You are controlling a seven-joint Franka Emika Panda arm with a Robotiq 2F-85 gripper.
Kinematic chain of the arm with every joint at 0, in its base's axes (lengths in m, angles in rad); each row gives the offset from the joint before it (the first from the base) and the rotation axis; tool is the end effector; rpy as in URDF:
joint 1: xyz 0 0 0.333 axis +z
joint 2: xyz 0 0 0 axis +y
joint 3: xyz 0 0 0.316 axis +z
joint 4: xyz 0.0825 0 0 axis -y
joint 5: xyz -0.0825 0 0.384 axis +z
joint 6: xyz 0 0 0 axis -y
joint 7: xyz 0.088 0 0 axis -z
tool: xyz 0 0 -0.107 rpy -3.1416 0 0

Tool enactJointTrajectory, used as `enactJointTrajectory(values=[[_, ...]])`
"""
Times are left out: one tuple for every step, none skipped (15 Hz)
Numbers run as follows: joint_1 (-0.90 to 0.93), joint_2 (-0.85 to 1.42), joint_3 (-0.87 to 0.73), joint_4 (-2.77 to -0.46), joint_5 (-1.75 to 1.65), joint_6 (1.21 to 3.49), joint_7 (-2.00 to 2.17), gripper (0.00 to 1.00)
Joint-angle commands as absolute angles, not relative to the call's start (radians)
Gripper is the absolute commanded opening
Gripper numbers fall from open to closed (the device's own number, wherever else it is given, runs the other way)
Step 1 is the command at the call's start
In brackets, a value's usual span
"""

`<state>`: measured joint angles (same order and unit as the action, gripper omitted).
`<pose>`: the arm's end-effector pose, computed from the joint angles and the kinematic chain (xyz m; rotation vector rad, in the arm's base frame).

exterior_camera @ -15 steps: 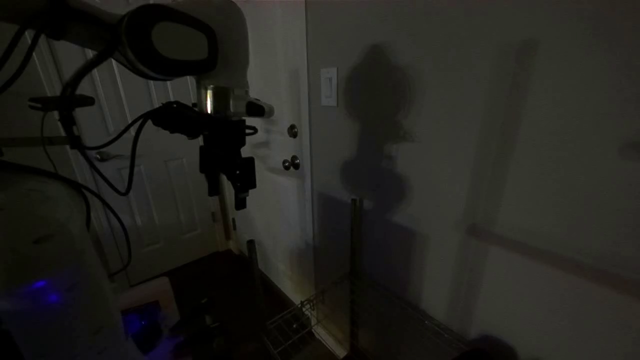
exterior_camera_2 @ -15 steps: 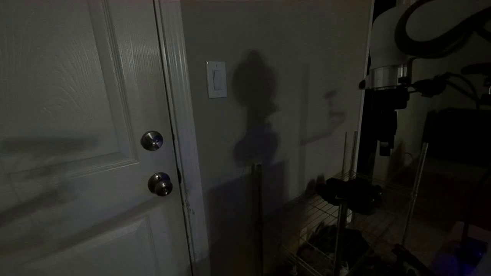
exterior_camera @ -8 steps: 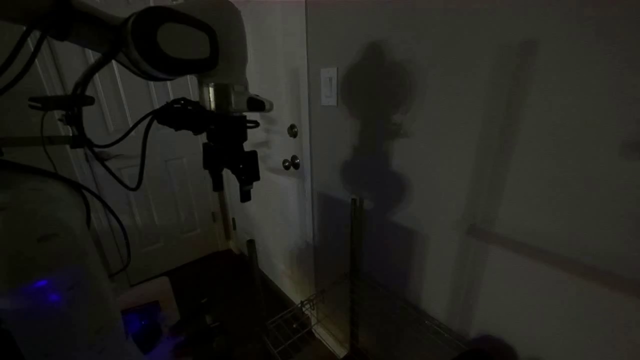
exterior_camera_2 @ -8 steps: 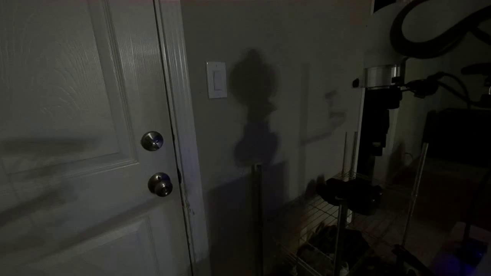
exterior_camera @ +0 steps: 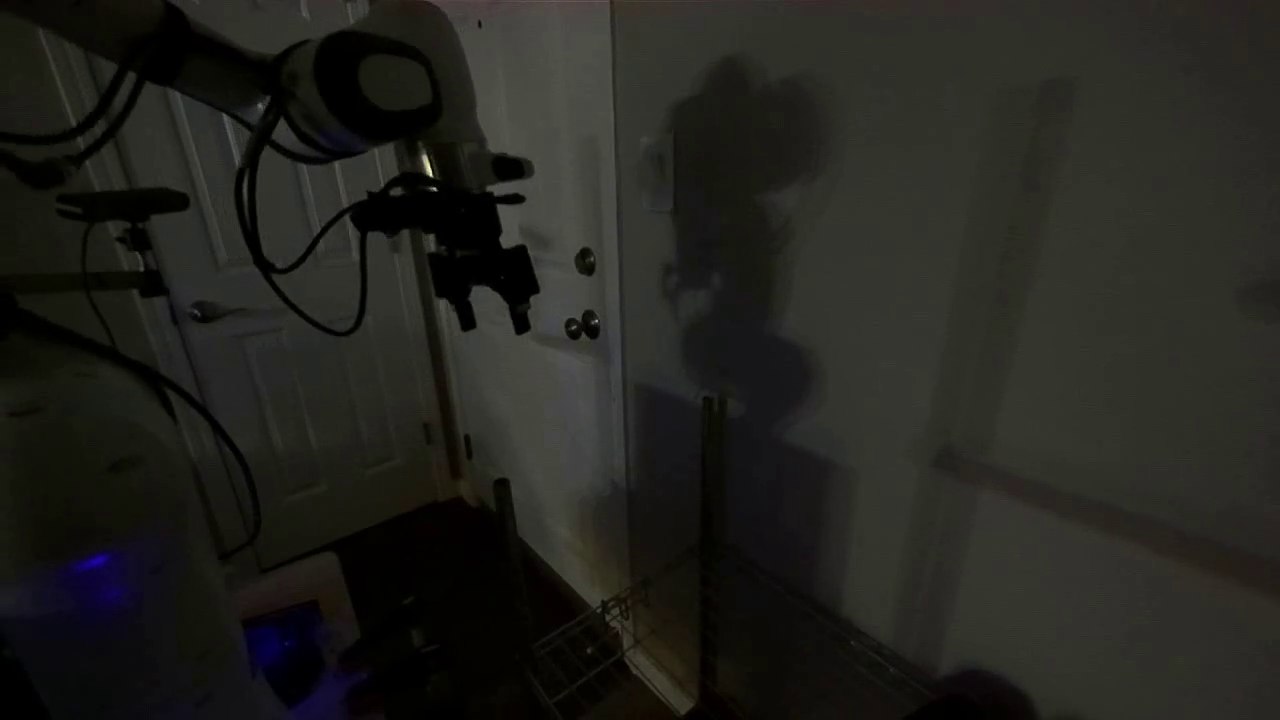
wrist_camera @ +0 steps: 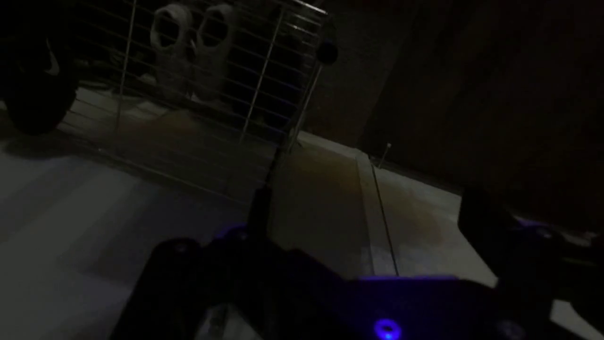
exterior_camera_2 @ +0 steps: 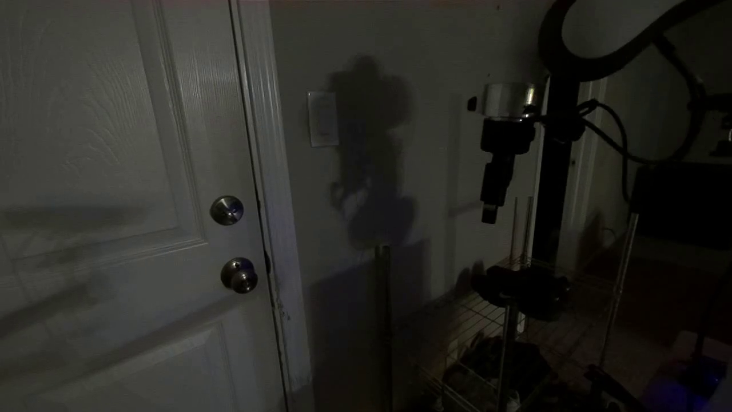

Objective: Switch on the light

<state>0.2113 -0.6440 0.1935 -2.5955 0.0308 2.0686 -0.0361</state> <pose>0.3341 0.1470 0.4688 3.0074 0.6032 0.1869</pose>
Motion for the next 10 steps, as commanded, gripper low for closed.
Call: enactJointTrajectory(values=[[0.203,-0.526,0.257,-2.489,-0.001,2.18,0.057,1.0],[0.2,-0.509,0.276,-2.469,-0.011,2.227,0.086,1.0],[0.196,-0.492,0.29,-2.453,-0.022,2.265,0.113,1.0],[0.187,-0.482,0.31,-2.444,-0.039,2.326,0.16,1.0],[0.177,-0.473,0.326,-2.438,-0.058,2.382,0.203,1.0],[0.17,-0.484,0.352,-2.445,-0.079,2.436,0.265,1.0],[0.151,-0.481,0.369,-2.447,-0.108,2.492,0.311,1.0],[0.133,-0.484,0.385,-2.455,-0.132,2.544,0.363,1.0],[0.107,-0.49,0.407,-2.464,-0.164,2.594,0.416,1.0],[0.079,-0.499,0.429,-2.473,-0.193,2.637,0.465,1.0]])
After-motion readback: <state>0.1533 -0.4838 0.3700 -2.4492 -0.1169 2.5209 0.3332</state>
